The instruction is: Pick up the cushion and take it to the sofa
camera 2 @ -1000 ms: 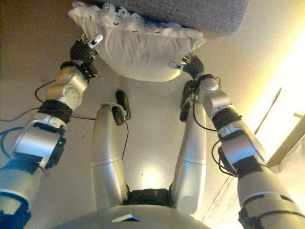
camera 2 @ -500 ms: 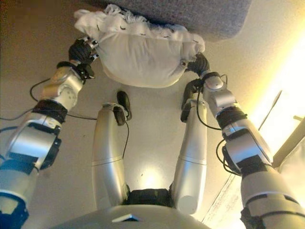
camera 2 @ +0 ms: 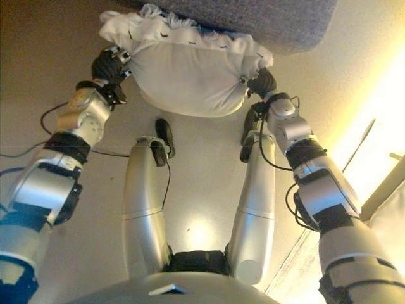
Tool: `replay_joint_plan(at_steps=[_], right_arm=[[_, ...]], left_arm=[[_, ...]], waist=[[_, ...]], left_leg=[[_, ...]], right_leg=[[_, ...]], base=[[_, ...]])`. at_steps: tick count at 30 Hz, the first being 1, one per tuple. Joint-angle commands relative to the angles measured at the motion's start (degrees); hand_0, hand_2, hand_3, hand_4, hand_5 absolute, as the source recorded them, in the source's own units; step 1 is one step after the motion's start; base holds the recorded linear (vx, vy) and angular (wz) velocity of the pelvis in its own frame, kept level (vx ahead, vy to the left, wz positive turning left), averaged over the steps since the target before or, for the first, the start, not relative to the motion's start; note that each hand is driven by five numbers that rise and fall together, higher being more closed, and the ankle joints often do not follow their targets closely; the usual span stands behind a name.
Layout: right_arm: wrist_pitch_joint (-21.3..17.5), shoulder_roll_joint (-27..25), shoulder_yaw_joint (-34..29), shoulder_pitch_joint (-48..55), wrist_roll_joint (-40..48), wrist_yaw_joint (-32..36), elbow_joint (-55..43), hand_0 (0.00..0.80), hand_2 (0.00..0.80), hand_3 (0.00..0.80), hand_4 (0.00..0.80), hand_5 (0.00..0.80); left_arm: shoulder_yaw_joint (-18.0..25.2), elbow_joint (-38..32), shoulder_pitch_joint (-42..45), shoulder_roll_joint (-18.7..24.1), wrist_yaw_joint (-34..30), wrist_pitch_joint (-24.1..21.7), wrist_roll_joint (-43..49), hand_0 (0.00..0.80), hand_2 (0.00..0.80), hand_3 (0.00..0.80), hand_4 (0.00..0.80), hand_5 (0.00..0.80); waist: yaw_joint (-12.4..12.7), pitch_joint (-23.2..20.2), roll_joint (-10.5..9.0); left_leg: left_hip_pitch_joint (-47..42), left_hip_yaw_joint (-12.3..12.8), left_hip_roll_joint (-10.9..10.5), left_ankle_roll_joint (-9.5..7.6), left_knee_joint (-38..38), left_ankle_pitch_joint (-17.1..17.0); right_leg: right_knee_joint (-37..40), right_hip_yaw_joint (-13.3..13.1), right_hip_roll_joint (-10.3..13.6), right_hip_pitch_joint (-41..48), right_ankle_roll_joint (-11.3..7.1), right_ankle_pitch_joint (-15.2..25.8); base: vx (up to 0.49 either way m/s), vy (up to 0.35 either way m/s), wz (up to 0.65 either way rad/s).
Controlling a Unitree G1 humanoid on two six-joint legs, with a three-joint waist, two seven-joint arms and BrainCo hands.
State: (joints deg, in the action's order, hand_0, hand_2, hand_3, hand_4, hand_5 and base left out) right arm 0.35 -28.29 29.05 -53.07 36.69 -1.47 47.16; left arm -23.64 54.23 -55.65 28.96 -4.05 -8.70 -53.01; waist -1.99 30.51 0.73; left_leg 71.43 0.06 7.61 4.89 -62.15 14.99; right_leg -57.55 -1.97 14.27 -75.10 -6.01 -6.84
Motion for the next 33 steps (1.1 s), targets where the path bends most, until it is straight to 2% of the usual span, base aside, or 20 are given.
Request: replay_joint_plan(at_steps=[1,3,7,13,17,18,23,25,29,33], right_arm=[[-7.92,2.77,-0.43,0.35,1.06,0.76,-10.92,0.800,0.800,0.800,0.800,0.800],[-9.84,3.03,-1.65,4.16,0.73,0.06,-13.59,0.800,0.800,0.800,0.800,0.800],[-14.62,3.58,-4.51,14.66,-2.44,-2.12,-20.53,0.800,0.800,0.800,0.800,0.800],[-19.83,5.69,-9.42,29.82,-3.85,-0.61,-33.21,0.800,0.800,0.800,0.800,0.800],[-19.55,4.87,-10.84,35.58,-5.13,0.02,-36.25,0.800,0.800,0.800,0.800,0.800],[-18.82,4.18,-11.60,36.49,-4.27,0.98,-36.29,0.800,0.800,0.800,0.800,0.800],[-18.15,4.61,-13.05,39.78,-4.84,2.82,-35.86,0.800,0.800,0.800,0.800,0.800],[-18.08,4.90,-13.31,41.55,-5.00,3.35,-36.56,0.800,0.800,0.800,0.800,0.800],[-16.15,5.64,-13.97,44.60,-5.89,2.67,-37.07,0.800,0.800,0.800,0.800,0.800],[-13.08,6.68,-14.75,45.62,-3.90,2.68,-36.22,0.800,0.800,0.800,0.800,0.800]], left_arm=[[0.68,-9.53,-0.39,-4.94,-3.55,-8.24,1.00,0.800,0.800,0.800,0.800,0.800],[1.83,-11.76,2.62,-5.77,-4.45,-11.01,0.03,0.800,0.800,0.800,0.800,0.800],[5.14,-18.27,11.69,-9.11,-3.59,-15.61,4.61,0.800,0.800,0.800,0.800,0.800],[7.24,-30.75,24.81,-9.78,1.28,-16.88,12.53,0.800,0.800,0.800,0.800,0.800],[8.27,-34.82,31.01,-8.58,2.37,-14.57,14.37,0.800,0.800,0.800,0.800,0.800],[8.92,-34.92,32.28,-7.87,1.69,-14.12,13.76,0.800,0.800,0.800,0.800,0.800],[9.29,-34.71,35.64,-7.46,2.14,-12.94,13.50,0.800,0.800,0.800,0.800,0.800],[9.29,-35.29,36.96,-7.36,2.21,-12.26,13.25,0.800,0.800,0.800,0.800,0.800],[10.00,-36.38,40.34,-8.02,1.44,-8.92,13.77,0.800,0.800,0.800,0.800,0.800],[9.93,-36.91,42.18,-8.79,1.41,-5.75,14.79,0.800,0.800,0.800,0.800,0.800]], waist=[[0.27,-0.72,3.02],[0.31,-0.72,2.74],[0.57,-0.72,1.79],[1.34,-1.32,-0.45],[2.46,-5.02,-1.51],[2.81,-6.41,-1.64],[3.56,-10.87,-1.51],[3.70,-12.19,-1.53],[3.80,-17.15,-1.57],[3.98,-22.05,-1.77]], left_leg=[[-3.38,0.69,1.05,1.88,8.54,-5.55],[-5.38,0.70,1.22,2.03,9.23,-5.48],[-10.76,0.40,1.51,2.11,11.49,-5.43],[-22.04,0.24,0.92,1.34,17.65,-6.79],[-30.48,0.39,-0.58,0.92,24.52,-8.39],[-33.31,0.51,-0.96,0.47,27.85,-10.65],[-43.20,-0.14,-1.79,-0.01,35.11,-12.11],[-46.41,-0.30,-1.94,0.00,37.84,-12.80],[-56.08,-0.06,-2.23,-0.16,47.34,-15.03],[-63.66,1.27,-1.97,-0.02,54.82,-16.37]], right_leg=[[0.34,0.94,-0.12,7.60,0.03,-1.60],[0.86,1.34,-0.26,9.78,0.03,-2.09],[2.85,2.18,-0.12,15.69,0.13,-3.09],[8.65,4.72,-0.03,27.87,-0.22,-2.69],[15.41,7.20,0.89,36.89,-0.80,-1.64],[18.83,8.22,1.32,39.83,-0.48,0.23],[25.88,10.24,2.06,49.36,-0.96,1.11],[28.78,10.92,1.84,52.71,-1.22,1.69],[39.44,12.83,0.86,62.65,-2.08,4.19],[48.52,14.44,0.14,70.75,-3.01,6.87]], base=[[0.000,0.000,0.00],[0.000,0.000,0.00],[-0.008,-0.019,0.02],[0.028,-0.076,0.06],[0.159,-0.050,0.09],[0.135,-0.004,0.05],[0.137,0.000,0.02],[0.171,-0.024,0.06],[0.180,-0.044,-0.02],[0.169,-0.036,0.03]])
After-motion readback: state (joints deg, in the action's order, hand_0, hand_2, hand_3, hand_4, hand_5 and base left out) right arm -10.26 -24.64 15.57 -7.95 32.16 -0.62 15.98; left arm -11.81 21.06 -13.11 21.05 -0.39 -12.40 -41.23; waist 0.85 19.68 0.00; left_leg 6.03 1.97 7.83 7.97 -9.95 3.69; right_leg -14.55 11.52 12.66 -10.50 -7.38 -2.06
